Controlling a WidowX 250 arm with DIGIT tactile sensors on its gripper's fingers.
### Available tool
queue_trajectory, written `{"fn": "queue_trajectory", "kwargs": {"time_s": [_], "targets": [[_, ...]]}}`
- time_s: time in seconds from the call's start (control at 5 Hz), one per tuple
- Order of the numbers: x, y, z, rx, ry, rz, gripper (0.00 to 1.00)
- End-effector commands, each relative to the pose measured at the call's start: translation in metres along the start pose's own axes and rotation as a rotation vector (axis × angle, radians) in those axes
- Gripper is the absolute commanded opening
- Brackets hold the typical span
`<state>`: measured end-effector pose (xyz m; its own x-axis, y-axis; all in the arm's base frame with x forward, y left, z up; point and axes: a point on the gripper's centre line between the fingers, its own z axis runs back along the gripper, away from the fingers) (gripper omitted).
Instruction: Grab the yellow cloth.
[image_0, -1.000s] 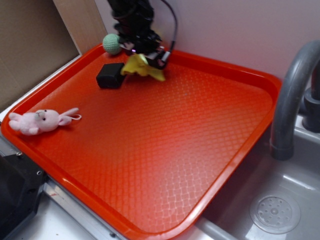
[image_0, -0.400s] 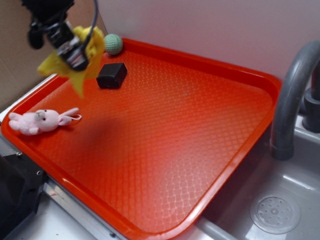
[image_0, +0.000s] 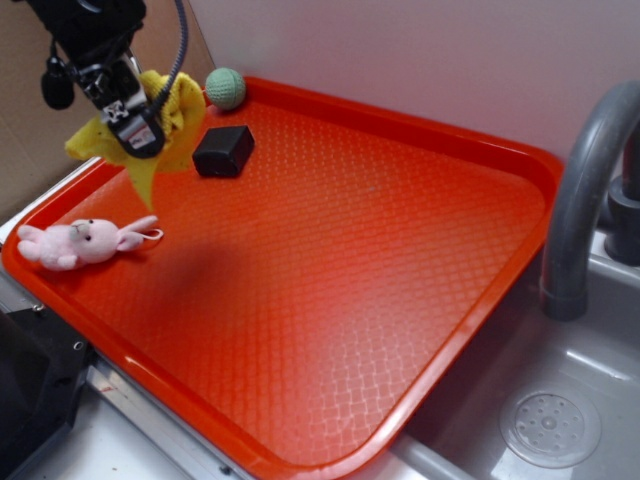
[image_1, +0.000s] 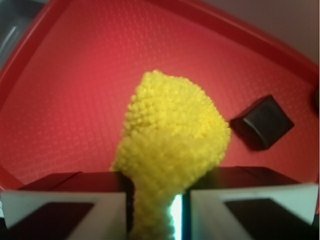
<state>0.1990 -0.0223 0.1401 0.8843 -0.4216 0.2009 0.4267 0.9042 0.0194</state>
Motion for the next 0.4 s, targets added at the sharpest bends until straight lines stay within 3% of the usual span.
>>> {"fn": "queue_trajectory", "kwargs": {"time_s": [0.0, 0.2], "targets": [[0.022, 0.0015, 0.0632, -0.037, -0.011, 0.044, 0.0], [0.0272, -0.0033, 0.0617, -0.021, 0.012, 0.077, 0.0]]}}
